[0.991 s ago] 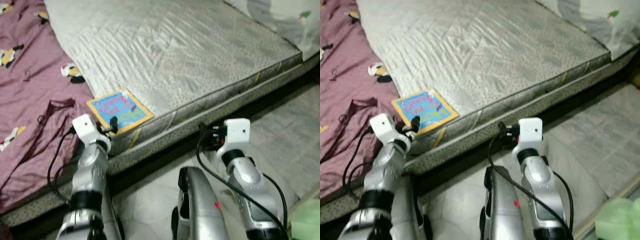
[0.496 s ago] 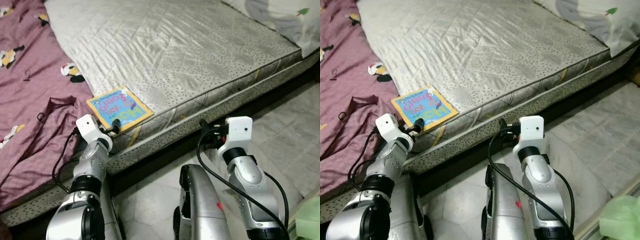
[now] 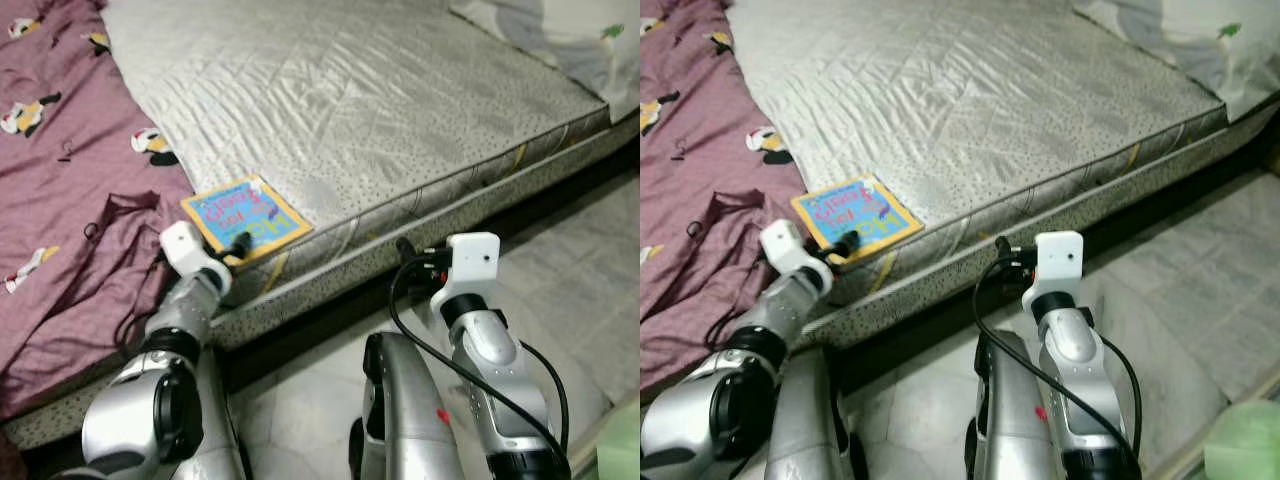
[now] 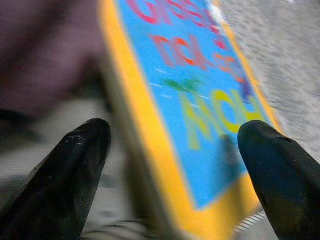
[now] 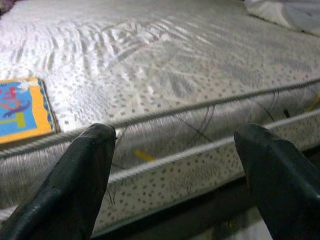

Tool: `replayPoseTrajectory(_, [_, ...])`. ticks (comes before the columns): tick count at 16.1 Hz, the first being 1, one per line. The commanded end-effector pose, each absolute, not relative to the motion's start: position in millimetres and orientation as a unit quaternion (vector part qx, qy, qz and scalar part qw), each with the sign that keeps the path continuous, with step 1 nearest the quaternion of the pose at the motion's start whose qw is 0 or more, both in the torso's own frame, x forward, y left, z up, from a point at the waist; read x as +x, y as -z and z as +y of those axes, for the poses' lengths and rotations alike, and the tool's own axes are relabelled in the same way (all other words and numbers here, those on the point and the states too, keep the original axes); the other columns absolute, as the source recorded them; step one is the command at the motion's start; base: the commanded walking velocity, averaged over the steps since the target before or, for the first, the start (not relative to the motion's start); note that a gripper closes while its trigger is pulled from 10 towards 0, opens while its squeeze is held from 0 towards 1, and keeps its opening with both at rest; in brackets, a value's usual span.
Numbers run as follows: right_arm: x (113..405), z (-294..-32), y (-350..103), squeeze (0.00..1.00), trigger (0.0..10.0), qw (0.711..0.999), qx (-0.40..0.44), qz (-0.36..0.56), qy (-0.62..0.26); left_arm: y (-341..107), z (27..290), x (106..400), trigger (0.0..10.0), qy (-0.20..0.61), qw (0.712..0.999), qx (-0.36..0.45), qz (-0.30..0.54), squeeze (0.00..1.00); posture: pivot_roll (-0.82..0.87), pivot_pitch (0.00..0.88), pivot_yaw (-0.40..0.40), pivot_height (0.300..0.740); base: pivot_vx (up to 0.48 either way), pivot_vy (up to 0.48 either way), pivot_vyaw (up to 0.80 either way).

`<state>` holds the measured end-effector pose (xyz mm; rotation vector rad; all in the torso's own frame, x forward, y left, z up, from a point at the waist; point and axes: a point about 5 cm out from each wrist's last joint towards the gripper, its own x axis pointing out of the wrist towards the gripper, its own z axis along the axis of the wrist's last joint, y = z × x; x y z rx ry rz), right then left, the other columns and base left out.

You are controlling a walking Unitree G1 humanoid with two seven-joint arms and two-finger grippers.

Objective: Clean up the room

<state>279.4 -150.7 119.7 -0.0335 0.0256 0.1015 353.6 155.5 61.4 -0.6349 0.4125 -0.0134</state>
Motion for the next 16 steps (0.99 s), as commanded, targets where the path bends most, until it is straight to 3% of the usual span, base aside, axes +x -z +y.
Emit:
replayPoseTrajectory(1, [282.7, -147.5, -121.9, 0.00, 10.0, 0.998, -0.022, 0.006, -0.062, -55.6, 138.5, 351.0, 0.0, 0.031, 0.917, -0.325, 0.227, 0.00, -0.13, 0.000, -0.035, 0.471, 0.000, 0.000, 0.00])
replayPoseTrajectory(4, [284.4, -143.6, -120.0, 0.00, 10.0, 0.997, -0.024, 0.005, -0.074, -52.5, 133.7, 349.1, 0.0, 0.040, 0.917, -0.322, 0.233, 0.00, -0.11, 0.000, -0.043, 0.471, 0.000, 0.000, 0.00])
replayPoseTrajectory(16, [290.2, -143.7, -115.6, 0.00, 10.0, 0.996, -0.027, 0.004, -0.083, -51.8, 162.1, 348.3, 0.0, -0.016, 0.900, -0.383, 0.207, 0.00, -0.10, 0.000, -0.062, 0.471, 0.000, 0.000, 0.00])
